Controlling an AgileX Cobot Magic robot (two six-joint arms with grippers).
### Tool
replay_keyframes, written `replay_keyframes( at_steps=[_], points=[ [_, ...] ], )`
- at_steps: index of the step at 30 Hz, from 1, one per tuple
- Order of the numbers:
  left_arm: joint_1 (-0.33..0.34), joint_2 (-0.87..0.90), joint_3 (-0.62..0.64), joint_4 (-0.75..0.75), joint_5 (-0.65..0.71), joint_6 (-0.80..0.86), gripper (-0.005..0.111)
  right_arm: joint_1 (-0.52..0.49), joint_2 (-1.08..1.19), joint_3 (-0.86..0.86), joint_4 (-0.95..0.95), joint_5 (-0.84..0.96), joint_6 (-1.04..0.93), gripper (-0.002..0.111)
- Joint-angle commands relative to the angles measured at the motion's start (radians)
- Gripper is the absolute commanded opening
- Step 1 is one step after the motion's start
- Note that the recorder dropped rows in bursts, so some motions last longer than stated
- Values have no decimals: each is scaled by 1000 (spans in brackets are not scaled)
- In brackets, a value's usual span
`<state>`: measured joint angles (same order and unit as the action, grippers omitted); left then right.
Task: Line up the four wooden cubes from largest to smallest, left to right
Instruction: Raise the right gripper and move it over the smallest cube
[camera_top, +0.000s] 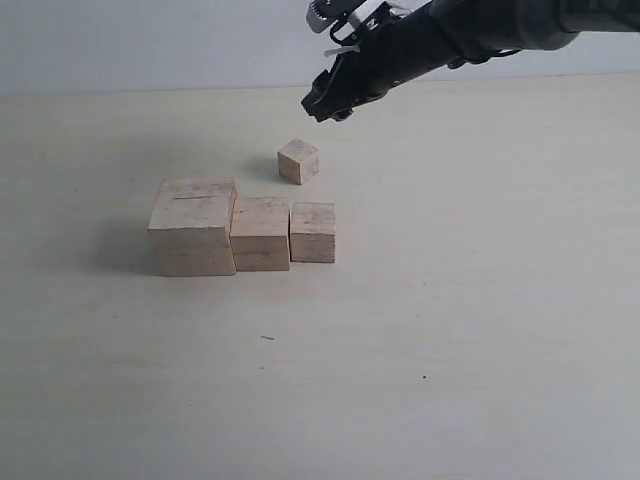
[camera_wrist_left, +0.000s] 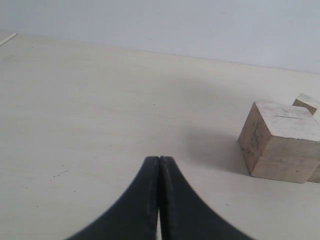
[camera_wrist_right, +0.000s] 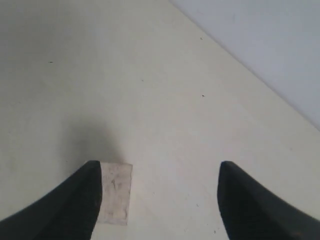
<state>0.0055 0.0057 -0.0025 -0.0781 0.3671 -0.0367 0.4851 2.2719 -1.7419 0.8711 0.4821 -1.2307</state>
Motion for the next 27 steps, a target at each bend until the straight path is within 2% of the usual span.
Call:
replay_keyframes(
  at_steps=[1,8,10,11,13,24,27],
  points=[
    [-6,-6,3,-9,-11,1,0,27,68,-84,9,31,-6,64],
    [-6,-6,3,-9,-11,1,0,26,115,-109,3,65,0,64],
    [-6,-6,3,-9,-11,1,0,26,116,-109,3,73,0,69],
    [-6,-6,3,-9,-11,1,0,26,116,-109,3,73,0,77],
    [-6,-6,3,-9,-11,1,0,26,116,-109,3,73,4,81],
    [-6,-6,3,-9,-11,1,0,26,186,-109,3,73,12,81],
    [-6,-6,3,-9,-11,1,0,26,188,-109,3,69,12,77]
  ],
)
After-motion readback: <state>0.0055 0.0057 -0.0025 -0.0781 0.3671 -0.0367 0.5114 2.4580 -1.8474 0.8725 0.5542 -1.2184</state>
